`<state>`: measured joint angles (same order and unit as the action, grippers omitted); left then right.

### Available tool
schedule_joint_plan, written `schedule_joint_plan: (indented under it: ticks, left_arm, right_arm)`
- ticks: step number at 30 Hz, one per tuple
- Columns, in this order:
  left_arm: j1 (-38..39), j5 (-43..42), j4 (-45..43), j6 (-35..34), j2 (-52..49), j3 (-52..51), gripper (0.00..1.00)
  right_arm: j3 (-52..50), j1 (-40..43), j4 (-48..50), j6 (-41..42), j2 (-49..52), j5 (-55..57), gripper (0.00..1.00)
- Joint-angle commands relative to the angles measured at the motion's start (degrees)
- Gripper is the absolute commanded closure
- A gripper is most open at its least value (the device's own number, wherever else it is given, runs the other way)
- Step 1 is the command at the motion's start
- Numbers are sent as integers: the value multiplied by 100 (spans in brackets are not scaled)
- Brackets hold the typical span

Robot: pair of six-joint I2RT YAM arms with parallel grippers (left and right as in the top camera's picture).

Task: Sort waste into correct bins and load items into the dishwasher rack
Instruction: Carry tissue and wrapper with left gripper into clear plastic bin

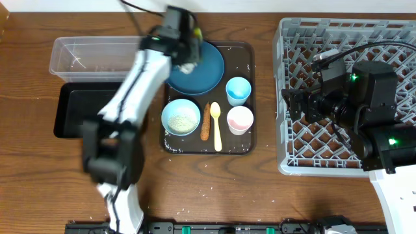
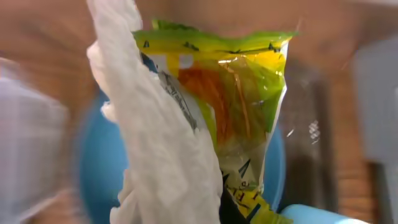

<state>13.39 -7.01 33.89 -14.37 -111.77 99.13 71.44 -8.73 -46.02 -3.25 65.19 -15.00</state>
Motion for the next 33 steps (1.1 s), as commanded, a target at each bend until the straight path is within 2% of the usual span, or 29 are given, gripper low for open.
schedule_joint_plan:
  ticks: [1,8,13,15,16,17,20,22,28,33]
  left_arm:
    - [-546,435,205,-101,557,87,94]
    - [-1676,837,221,-402,387,13,94]
    - [-2046,835,188,-396,-114,-35,89]
    - [-2100,835,188,-396,-319,-35,83]
    - [-2109,835,188,-396,-404,-35,71]
    - [-2114,835,188,-396,-461,-35,64]
    - [-2109,831,179,-396,-505,-33,51]
    - [-2107,809,157,-396,-466,-20,40]
    - [-2107,761,214,-365,-116,26,23]
    - [-2057,142,516,-201,485,26,22]
  right_arm:
    - [87,24,-4,-37,7,13,4]
    - [87,22,37,-2,9,11,3]
    - [87,20,44,0,9,11,3]
    - [87,20,57,0,9,11,3]
    - [87,20,59,0,9,11,3]
    - [87,20,61,0,9,11,3]
    - [87,20,59,0,9,11,3]
    - [87,20,59,0,9,11,3]
    - [87,20,81,0,7,11,3]
    - [87,20,79,-2,7,-28,2]
